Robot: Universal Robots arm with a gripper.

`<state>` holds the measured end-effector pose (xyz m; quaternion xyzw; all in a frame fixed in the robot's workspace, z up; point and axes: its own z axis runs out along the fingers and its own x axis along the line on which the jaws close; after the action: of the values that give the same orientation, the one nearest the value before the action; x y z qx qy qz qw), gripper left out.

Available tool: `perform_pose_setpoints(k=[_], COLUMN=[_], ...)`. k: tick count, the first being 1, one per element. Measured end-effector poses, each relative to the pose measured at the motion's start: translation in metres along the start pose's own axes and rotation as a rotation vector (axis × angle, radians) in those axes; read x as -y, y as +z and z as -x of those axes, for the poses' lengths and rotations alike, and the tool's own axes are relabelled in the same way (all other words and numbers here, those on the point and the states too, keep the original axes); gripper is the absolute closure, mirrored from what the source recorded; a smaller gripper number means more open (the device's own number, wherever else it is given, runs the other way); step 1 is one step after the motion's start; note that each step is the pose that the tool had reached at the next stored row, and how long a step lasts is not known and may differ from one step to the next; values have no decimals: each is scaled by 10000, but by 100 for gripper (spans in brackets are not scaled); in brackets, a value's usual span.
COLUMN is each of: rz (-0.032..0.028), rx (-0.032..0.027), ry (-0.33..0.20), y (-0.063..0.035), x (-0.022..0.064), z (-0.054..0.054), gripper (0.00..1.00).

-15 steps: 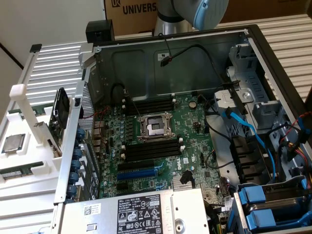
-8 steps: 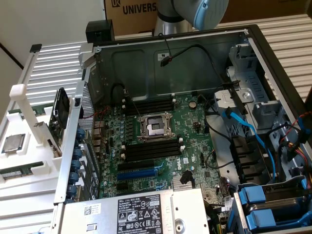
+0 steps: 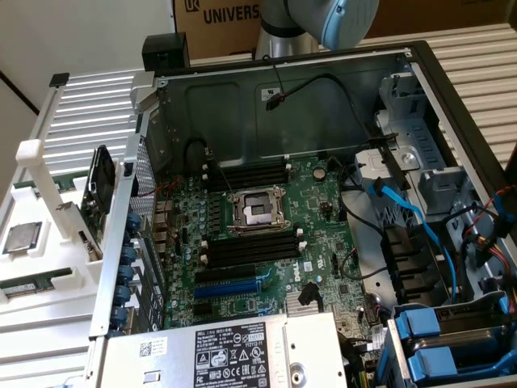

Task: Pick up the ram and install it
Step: 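Reach for the ram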

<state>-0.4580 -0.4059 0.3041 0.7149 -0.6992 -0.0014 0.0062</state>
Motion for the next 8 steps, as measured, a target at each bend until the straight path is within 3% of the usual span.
perform_pose_setpoints(k=[8], rz=[-68], rx=[-2], ry=[-111], y=[138], x=[10], z=[-12], gripper=[89])
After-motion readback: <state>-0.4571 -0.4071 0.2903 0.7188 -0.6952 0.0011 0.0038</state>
